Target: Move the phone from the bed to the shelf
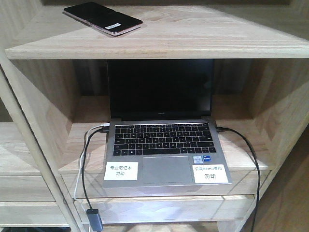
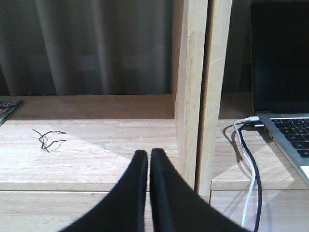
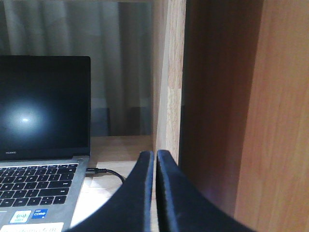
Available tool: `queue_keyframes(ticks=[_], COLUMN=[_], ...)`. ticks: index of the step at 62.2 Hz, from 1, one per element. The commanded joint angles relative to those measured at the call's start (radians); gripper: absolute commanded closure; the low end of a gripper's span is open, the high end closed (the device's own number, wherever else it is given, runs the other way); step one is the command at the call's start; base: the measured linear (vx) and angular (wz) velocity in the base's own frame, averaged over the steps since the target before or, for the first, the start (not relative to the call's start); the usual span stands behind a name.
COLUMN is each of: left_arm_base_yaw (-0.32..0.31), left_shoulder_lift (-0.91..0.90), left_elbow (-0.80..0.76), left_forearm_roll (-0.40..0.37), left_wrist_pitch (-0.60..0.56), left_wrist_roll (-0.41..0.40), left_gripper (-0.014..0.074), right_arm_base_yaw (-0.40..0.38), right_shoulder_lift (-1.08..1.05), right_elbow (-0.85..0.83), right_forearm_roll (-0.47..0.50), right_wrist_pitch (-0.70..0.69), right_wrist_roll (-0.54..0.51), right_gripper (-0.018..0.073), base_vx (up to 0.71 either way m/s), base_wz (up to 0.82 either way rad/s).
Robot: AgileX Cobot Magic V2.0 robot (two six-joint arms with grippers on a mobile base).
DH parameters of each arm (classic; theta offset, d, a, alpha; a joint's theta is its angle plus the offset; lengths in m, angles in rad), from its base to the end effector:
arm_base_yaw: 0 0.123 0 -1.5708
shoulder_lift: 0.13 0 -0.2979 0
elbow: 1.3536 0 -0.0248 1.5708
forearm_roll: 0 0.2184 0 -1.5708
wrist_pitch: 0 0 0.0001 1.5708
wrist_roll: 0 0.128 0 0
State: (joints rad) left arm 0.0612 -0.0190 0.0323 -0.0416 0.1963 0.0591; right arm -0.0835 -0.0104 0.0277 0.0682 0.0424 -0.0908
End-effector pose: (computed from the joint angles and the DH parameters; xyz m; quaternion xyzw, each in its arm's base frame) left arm 0.0469 0.0018 0.1811 -0.0134 0.7489 0.0233 0.6622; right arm 0.0482 -0.0037 0.2020 0.0202 0.6970 -0.0370 0.7158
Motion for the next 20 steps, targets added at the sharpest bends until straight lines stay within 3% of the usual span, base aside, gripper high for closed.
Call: queue_keyframes(ticks=[1, 20], left_arm_base_yaw=[0.0, 0.0], left_shoulder_lift=[-0.008, -0.008], left_elbow=[0.007, 0.007], left_forearm_roll=[-0.009, -0.009], left_wrist_pitch=[-0.07, -0.07], left_wrist_roll=[0.0, 0.0], left_gripper=[0.0595, 0.0595], right_arm_base_yaw=[-0.004, -0.004], right_shoulder_lift=[-0.011, -0.011], right_elbow=[0.01, 0.01], right_forearm_roll=[-0.007, -0.007], right_wrist_pitch=[-0.072, -0.072], right_wrist_roll=[-0.008, -0.008], right_gripper=[0.0564, 0.0564], base_vx=[0.0, 0.0], base_wz=[0.0, 0.0])
